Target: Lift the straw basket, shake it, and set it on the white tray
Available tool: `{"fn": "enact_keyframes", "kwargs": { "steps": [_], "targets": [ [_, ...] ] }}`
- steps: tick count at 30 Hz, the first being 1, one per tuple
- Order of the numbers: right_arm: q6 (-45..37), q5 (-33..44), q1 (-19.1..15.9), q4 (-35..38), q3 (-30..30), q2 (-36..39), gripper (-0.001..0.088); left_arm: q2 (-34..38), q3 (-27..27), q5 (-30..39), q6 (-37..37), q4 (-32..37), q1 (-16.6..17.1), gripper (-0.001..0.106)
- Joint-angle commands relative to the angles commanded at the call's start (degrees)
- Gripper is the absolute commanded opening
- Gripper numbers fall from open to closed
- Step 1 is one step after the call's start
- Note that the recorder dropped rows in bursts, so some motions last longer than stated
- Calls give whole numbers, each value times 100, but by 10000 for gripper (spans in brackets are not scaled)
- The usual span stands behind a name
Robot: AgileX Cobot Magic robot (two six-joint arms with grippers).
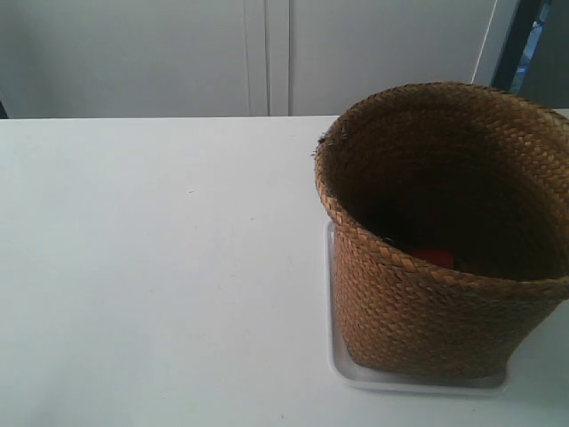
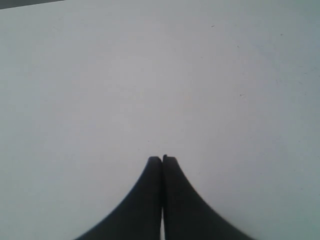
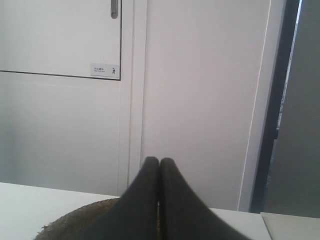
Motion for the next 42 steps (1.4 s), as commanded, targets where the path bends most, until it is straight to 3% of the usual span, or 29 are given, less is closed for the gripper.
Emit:
{"fn": "enact_keyframes", "kwargs": {
  "steps": [4, 9, 10, 15, 23, 31, 39, 42],
  "targets": [
    [12, 238, -56, -85, 25, -125, 0, 0, 0, 0, 0, 0, 0, 0],
    [-143, 1696, -231, -284, 767, -820, 0, 0, 0, 0, 0, 0, 0, 0],
    [-149, 1589, -276, -376, 1053, -974, 0, 0, 0, 0, 0, 0, 0, 0],
    [-128, -379, -524, -481, 2221, -1664, 0, 0, 0, 0, 0, 0, 0, 0],
    [-62, -708, -541, -543, 3890, -1664, 0, 0, 0, 0, 0, 0, 0, 0],
    [230, -3287, -541, -327, 5068, -1664, 0, 0, 0, 0, 0, 0, 0, 0],
    [-196, -3375, -541, -371, 6123, -1664, 0, 0, 0, 0, 0, 0, 0, 0],
    [-206, -3036, -541, -385, 6158, -1664, 0, 0, 0, 0, 0, 0, 0, 0]
  ]
}}
